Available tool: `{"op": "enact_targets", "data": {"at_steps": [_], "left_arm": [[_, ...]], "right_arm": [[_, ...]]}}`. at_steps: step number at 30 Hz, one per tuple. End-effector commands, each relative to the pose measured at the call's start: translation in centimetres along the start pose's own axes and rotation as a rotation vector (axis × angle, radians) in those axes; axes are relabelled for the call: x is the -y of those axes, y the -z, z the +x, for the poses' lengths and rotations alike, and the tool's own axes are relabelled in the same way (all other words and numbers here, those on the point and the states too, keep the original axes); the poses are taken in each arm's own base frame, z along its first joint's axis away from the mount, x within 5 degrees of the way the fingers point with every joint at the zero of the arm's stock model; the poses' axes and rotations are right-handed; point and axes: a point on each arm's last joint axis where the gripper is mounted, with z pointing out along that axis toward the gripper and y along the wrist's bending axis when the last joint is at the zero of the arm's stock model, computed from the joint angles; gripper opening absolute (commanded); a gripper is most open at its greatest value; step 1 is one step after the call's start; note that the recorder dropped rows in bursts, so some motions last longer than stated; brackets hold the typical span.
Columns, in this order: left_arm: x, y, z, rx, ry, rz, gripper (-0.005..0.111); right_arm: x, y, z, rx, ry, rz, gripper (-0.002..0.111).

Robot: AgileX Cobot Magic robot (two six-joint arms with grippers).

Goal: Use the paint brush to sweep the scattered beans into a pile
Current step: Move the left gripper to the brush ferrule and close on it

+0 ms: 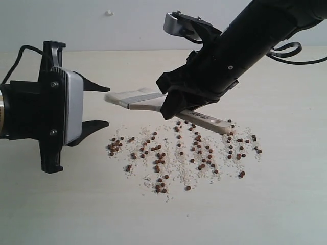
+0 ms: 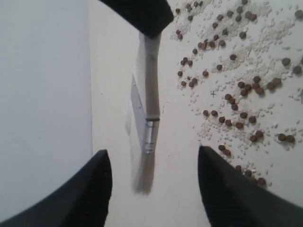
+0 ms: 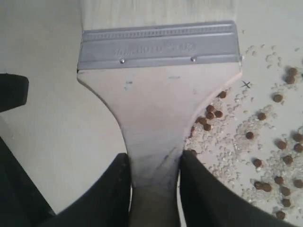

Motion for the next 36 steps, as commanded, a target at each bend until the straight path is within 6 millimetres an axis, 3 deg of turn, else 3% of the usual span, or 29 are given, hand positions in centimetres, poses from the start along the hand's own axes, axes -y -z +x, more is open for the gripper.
{"op": "enact_targets", "data": {"at_steps": [1,6,13,28,32,36], "left_arm": [[0.6,-1.4,-0.1,0.002,0.012,0.045,0.053],[-0.7,-2.6,-0.1,0.0,0.083,0.018,0.053],[-0.6,-5.5,0.7,-0.009,0.107,0.079,0.053],[-1.0,-8.1,0.9,0.031,0.18,0.09,0.052],[-1.2,-8.1,0.8,0.038,0.177,0.084,0.033],[-1.2,-8.1,0.8,0.038,0.177,0.084,0.023]], "right_arm": [[0.0,0.2,0.0,-0.002,0.014,-0.017,0.0],[-0.1,0.2,0.2,-0.018,0.031,-0.02,0.0],[-0.1,0.2,0.2,-0.028,0.032,-0.023,0.0],[-0.1,0.2,0.3,-0.032,0.031,-0.025,0.0],[-0.1,0.2,0.3,-0.032,0.031,-0.025,0.0],[-0.1,0.2,0.3,-0.032,0.029,-0.025,0.0]]}}
